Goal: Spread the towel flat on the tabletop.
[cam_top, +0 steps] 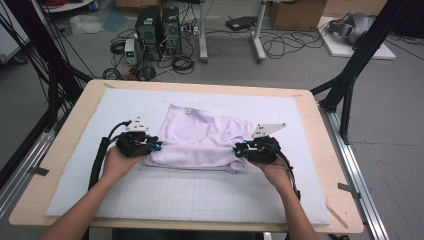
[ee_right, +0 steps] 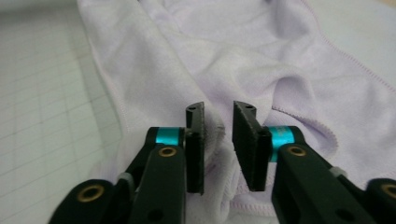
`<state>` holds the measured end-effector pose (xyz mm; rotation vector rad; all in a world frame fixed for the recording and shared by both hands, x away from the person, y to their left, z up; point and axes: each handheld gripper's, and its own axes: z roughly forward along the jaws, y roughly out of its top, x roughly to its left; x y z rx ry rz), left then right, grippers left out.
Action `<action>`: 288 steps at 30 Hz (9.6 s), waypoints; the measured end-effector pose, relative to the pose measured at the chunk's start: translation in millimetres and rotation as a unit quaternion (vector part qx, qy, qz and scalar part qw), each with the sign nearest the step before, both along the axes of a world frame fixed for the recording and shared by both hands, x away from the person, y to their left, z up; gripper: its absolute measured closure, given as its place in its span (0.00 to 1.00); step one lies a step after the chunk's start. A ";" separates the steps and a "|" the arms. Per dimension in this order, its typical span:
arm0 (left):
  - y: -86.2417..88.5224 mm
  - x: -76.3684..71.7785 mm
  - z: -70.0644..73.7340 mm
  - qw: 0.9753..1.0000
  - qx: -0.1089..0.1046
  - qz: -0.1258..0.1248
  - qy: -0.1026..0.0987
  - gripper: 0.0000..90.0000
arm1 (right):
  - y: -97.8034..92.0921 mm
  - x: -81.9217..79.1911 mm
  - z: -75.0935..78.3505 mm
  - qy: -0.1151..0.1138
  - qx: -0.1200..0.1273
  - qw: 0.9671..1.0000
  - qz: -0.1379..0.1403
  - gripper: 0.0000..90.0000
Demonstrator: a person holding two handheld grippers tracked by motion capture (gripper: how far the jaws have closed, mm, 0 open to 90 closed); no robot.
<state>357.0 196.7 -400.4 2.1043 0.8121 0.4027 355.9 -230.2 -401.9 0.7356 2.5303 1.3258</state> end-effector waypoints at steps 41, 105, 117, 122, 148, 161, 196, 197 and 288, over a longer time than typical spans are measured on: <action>22.8 -109.9 39.5 0.996 0.002 -0.083 -0.025 0.95 | -2.7 -94.4 30.4 -0.032 0.013 0.994 0.106 0.97; -13.2 -65.0 -34.6 0.985 0.085 -0.153 0.006 0.98 | 9.8 -60.5 -40.3 0.032 -0.067 0.994 0.083 0.99; 27.3 -111.7 -15.2 0.987 0.062 -0.146 -0.014 0.97 | -2.6 -85.3 -20.6 0.027 -0.043 0.995 0.087 0.81; 20.9 -94.8 -18.4 0.991 0.050 -0.126 -0.014 0.68 | 8.1 -73.8 -35.9 0.034 -0.075 0.994 0.078 0.71; 20.6 -93.0 -34.8 0.990 0.063 -0.128 0.008 0.95 | 105.6 -54.6 -28.5 0.020 -0.116 0.975 0.187 0.98; 24.2 -79.6 -27.9 0.993 0.031 -0.113 0.002 0.75 | 28.0 -73.2 0.9 -0.036 -0.024 0.994 0.098 0.84; 10.7 -75.6 -25.7 0.993 0.025 -0.118 0.007 0.63 | 2.0 -95.9 -4.8 0.011 -0.030 0.993 0.112 0.69; 6.8 -72.3 -30.3 0.992 0.031 -0.118 0.018 0.64 | 6.3 -89.4 -12.7 0.015 -0.037 0.993 0.111 0.67; 19.1 4.9 -6.6 1.000 0.000 -0.015 -0.021 0.58 | -10.1 23.2 14.6 0.003 -0.005 1.000 -0.012 0.51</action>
